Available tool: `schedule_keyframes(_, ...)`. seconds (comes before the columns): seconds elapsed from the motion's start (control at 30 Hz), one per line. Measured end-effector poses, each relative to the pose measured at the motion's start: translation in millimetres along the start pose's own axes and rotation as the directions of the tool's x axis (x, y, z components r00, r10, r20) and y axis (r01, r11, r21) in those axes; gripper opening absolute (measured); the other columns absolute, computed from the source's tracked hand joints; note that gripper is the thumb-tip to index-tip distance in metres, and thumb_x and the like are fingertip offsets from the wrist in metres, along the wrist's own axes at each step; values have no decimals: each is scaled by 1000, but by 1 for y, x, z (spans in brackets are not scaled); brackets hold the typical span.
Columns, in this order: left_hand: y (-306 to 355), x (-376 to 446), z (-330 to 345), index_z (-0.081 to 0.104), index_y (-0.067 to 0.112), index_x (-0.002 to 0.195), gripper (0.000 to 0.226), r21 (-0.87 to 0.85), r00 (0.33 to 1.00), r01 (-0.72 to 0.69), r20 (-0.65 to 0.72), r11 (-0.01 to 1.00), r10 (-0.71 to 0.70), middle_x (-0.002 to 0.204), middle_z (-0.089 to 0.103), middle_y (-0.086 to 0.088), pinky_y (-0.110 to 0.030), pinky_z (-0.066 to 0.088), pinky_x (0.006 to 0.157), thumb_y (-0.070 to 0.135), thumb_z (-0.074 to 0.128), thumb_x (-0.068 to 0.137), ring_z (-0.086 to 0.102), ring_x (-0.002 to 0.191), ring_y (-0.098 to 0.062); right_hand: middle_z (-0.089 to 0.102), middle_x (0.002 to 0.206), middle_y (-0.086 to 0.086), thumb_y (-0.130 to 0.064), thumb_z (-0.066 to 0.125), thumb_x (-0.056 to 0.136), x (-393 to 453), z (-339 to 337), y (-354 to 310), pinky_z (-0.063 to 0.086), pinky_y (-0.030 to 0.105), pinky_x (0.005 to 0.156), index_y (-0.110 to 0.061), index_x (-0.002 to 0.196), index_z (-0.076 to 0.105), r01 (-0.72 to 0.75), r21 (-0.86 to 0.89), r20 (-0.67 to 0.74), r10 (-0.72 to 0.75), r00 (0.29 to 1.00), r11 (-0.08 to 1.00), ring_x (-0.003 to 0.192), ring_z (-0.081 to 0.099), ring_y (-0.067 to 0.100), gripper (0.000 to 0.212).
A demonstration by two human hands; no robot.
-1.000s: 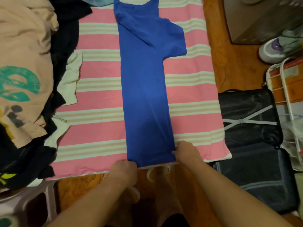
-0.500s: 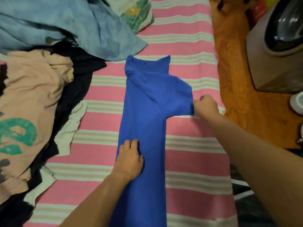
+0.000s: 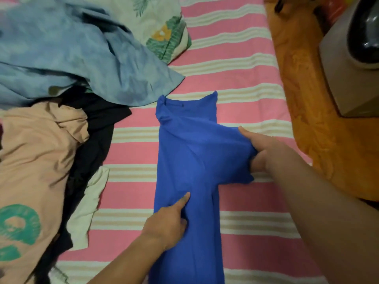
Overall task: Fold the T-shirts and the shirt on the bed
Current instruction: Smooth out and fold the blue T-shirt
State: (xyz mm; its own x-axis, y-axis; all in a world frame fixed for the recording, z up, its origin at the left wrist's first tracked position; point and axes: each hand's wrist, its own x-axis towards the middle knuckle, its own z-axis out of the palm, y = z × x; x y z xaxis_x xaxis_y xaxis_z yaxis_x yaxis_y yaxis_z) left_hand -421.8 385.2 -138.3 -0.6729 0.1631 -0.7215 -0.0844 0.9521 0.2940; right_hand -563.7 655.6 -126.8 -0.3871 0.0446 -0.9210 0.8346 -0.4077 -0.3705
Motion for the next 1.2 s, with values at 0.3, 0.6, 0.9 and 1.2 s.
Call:
schedule_keyframes(0.3, 16, 138, -88, 15, 6, 161, 69, 215, 874, -175, -416, 961, 252, 168, 14, -12, -36, 2, 127, 41, 36, 105, 8, 155, -33, 72, 99, 14, -21, 69, 91, -3, -4, 4, 57, 47, 82, -7, 104, 64, 648, -191, -259, -675, 691, 737, 94, 69, 36, 19)
schedule_keyframes(0.6, 27, 190, -131, -7, 44, 159, 70, 378, 956, -41, -255, 925, 147, 170, -10, -3, -45, -2, 127, 70, 19, 98, -7, 156, -34, 64, 86, 2, -28, 70, 93, 4, -22, 33, 41, 30, 61, -9, 98, 60, 495, -374, -382, -617, 688, 784, 77, 61, 20, 23)
schedule_keyframes(0.9, 72, 172, -130, -9, 38, 160, 95, 583, 945, 195, -328, 789, 9, 169, -3, -13, -57, -5, 122, 88, 23, 86, -4, 154, -42, 61, 96, -1, -12, 60, 94, -10, -31, 51, 43, 31, 71, -9, 117, 56, 327, -580, -239, -539, 808, 746, 84, 59, 22, 23)
schedule_keyframes(1.2, 73, 75, -81, 67, 22, 113, 22, -940, 948, -167, -236, 299, -214, 106, 70, -2, -39, 53, 88, 37, 56, 101, 69, 95, -22, 58, 110, -37, -10, 49, 99, -61, 11, 32, 42, 3, 72, -48, 129, 43, 708, -444, 159, -730, 665, 549, 96, 60, -11, 49)
